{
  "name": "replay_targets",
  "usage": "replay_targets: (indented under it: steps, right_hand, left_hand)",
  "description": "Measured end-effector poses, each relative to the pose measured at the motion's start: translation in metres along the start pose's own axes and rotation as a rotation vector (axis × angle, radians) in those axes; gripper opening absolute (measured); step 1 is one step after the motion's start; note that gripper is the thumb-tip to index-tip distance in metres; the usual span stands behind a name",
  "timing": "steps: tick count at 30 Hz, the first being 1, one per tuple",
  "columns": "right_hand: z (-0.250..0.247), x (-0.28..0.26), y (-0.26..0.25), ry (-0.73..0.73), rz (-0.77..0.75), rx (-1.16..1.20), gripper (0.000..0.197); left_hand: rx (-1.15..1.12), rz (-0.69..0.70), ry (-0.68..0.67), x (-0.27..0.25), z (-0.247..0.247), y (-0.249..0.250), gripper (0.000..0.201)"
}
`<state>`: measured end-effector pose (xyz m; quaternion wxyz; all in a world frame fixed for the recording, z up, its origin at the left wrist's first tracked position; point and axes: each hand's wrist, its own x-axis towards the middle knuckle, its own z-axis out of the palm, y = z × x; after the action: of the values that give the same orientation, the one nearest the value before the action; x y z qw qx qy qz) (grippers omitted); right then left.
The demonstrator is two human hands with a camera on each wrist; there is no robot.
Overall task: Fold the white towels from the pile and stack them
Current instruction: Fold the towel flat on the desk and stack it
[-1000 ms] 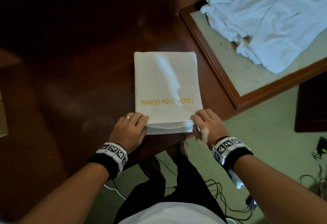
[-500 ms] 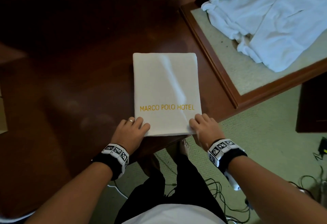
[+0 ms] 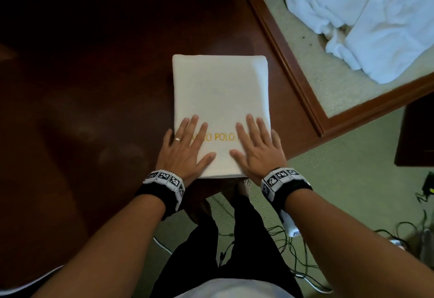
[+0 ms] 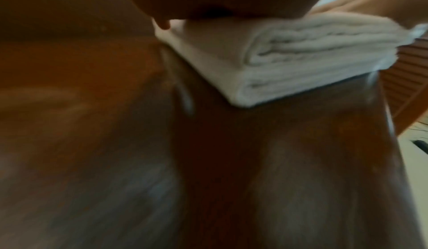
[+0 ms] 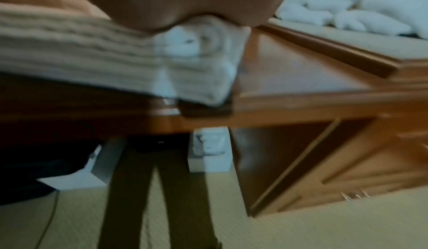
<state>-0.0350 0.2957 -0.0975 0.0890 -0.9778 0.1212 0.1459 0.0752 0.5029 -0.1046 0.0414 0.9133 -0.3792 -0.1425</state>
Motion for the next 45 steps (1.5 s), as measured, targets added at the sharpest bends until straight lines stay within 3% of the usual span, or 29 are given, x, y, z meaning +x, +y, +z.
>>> replay_targets:
  steps: [4,7,11,14,17,20,26,30,34,39,45]
  right_hand:
    - [-0.001,-0.021,0.032,-0.003,0.029,-0.032,0.072]
    - [-0.019,-0.008,0.044,0.089,0.060,0.005,0.070]
    - [-0.050,0.054,0.037,0.220,0.020,0.028,0.068]
    - [-0.059,0.099,0.019,0.110,-0.100,-0.028,0.069]
    - [-0.053,0.116,0.019,-0.041,-0.099,-0.064,0.069]
    - [-0.050,0.109,0.030,-0.079,-0.030,0.028,0.072]
    - [-0.041,0.062,0.033,0.114,0.290,0.405,0.067]
    - [-0.034,0.033,0.023,0.054,0.458,0.599,0.069]
    - [-0.027,0.011,0.013,-0.039,0.664,0.696,0.070]
    - [-0.033,0.000,0.005,-0.146,0.730,0.837,0.055]
    - [-0.081,-0.004,0.021,-0.035,0.694,0.849,0.049]
  left_hand:
    - [0.037,-0.064,0.017,-0.011,-0.008,-0.033,0.070]
    - [0.014,-0.151,0.145,0.015,-0.032,-0.053,0.067]
    - [0.034,-0.032,0.162,0.076,-0.060,-0.047,0.074]
    - [0.123,0.029,0.030,0.109,-0.059,-0.027,0.075]
    - [0.138,-0.021,-0.067,0.116,-0.046,-0.028,0.075]
    - [0.084,-0.134,-0.066,0.104,-0.039,-0.037,0.075]
    - [-0.219,-0.462,0.056,0.066,-0.042,-0.019,0.077]
    - [-0.469,-0.655,-0.011,0.035,-0.036,-0.004,0.064]
    - [-0.662,-0.775,-0.088,0.014,-0.031,0.004,0.066]
    - [-0.832,-0.741,-0.196,0.013,-0.037,0.003,0.052]
    - [-0.821,-0.656,-0.053,0.029,-0.077,0.040,0.052]
